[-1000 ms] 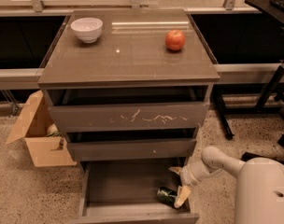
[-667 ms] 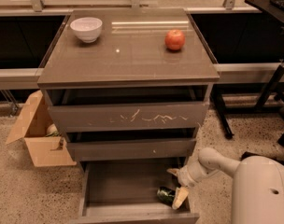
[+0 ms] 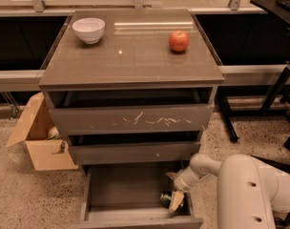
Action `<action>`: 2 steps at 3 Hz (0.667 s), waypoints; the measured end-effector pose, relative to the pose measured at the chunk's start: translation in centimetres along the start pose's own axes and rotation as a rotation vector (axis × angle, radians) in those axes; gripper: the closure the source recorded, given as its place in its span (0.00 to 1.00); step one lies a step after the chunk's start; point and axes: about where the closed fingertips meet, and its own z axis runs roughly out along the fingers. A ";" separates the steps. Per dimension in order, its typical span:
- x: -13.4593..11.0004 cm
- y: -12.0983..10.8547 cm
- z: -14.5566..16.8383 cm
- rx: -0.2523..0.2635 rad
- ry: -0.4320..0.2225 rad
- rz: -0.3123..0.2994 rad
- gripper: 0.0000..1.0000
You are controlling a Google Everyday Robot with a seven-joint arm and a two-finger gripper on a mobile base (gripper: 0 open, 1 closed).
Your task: Pick green can from bottom drawer and place on counter
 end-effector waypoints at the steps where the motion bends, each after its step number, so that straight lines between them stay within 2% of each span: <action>1: 0.5 -1.1 2.0 0.019 0.045 -0.008 0.00; 2: 1.3 -1.6 3.6 0.016 0.081 -0.012 0.00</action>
Offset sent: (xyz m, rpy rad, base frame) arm 0.0204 0.0069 -0.0579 -0.1271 -0.0200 0.0184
